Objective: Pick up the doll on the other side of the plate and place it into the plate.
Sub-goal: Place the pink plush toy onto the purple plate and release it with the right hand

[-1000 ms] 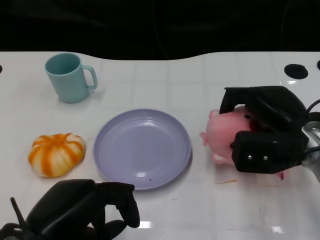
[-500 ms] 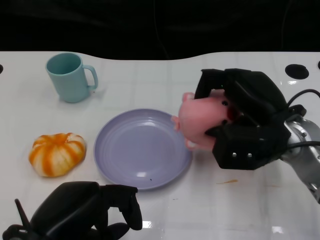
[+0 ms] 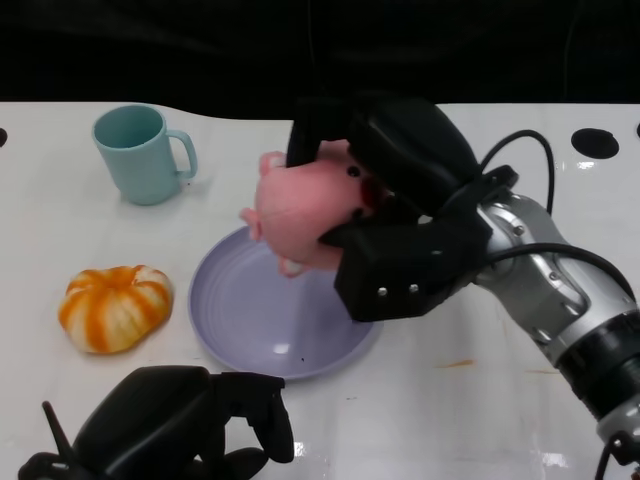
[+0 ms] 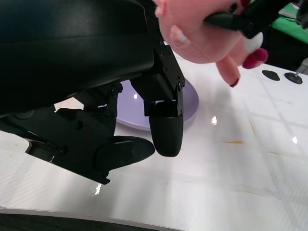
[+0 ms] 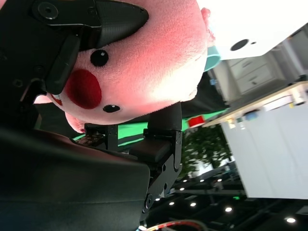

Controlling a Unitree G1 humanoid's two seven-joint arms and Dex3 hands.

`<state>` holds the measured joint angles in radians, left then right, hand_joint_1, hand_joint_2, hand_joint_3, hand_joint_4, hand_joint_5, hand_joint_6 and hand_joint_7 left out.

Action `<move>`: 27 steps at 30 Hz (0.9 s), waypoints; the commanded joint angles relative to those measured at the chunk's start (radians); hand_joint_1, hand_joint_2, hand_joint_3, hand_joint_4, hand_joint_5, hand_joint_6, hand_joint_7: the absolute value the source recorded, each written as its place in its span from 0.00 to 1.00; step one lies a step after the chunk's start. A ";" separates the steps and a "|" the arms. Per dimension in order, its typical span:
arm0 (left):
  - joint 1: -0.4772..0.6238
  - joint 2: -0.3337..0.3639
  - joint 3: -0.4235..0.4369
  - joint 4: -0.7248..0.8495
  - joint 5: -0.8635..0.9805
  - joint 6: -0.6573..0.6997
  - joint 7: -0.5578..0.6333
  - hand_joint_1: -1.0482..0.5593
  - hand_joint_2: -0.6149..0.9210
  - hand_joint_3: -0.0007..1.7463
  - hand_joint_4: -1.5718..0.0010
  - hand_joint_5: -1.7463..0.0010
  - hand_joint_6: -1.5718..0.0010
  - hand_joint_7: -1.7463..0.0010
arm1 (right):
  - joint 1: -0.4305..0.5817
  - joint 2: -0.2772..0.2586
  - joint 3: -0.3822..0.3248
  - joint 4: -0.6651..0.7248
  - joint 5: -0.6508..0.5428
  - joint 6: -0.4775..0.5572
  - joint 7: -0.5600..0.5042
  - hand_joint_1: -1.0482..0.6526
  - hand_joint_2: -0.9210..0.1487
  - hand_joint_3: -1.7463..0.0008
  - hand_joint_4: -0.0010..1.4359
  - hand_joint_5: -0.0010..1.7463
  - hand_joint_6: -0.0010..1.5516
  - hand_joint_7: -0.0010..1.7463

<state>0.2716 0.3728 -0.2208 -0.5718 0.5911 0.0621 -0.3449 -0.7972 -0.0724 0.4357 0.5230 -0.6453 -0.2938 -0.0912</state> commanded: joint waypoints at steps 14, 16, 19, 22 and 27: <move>-0.006 -0.017 -0.010 -0.016 0.012 0.009 0.003 0.52 0.85 0.40 0.53 0.21 0.51 0.36 | -0.056 0.078 0.049 0.068 0.028 0.035 0.106 0.48 0.54 0.37 0.64 0.99 0.56 0.58; -0.006 -0.017 -0.009 -0.017 0.013 0.008 0.002 0.52 0.85 0.40 0.53 0.21 0.51 0.36 | -0.056 0.074 0.050 0.063 0.050 0.042 0.170 0.46 0.40 0.53 0.54 0.92 0.57 0.32; -0.006 -0.017 -0.009 -0.017 0.013 0.008 0.001 0.53 0.85 0.40 0.52 0.21 0.50 0.37 | -0.062 0.049 0.067 0.042 0.041 0.047 0.249 0.37 0.13 0.83 0.37 0.49 0.46 0.08; -0.007 -0.015 -0.008 -0.016 0.013 0.006 -0.001 0.53 0.85 0.41 0.52 0.22 0.50 0.37 | -0.061 0.031 0.081 0.005 0.024 0.080 0.323 0.26 0.01 0.92 0.17 0.32 0.28 0.01; -0.004 -0.017 -0.005 -0.015 0.007 0.007 0.001 0.53 0.85 0.41 0.52 0.23 0.50 0.38 | -0.057 0.009 0.098 -0.026 0.014 0.095 0.377 0.11 0.00 0.92 0.01 0.24 0.12 0.00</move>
<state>0.2677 0.3482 -0.2335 -0.5757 0.5992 0.0657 -0.3447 -0.8298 -0.0462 0.5289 0.5154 -0.6313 -0.2038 0.2704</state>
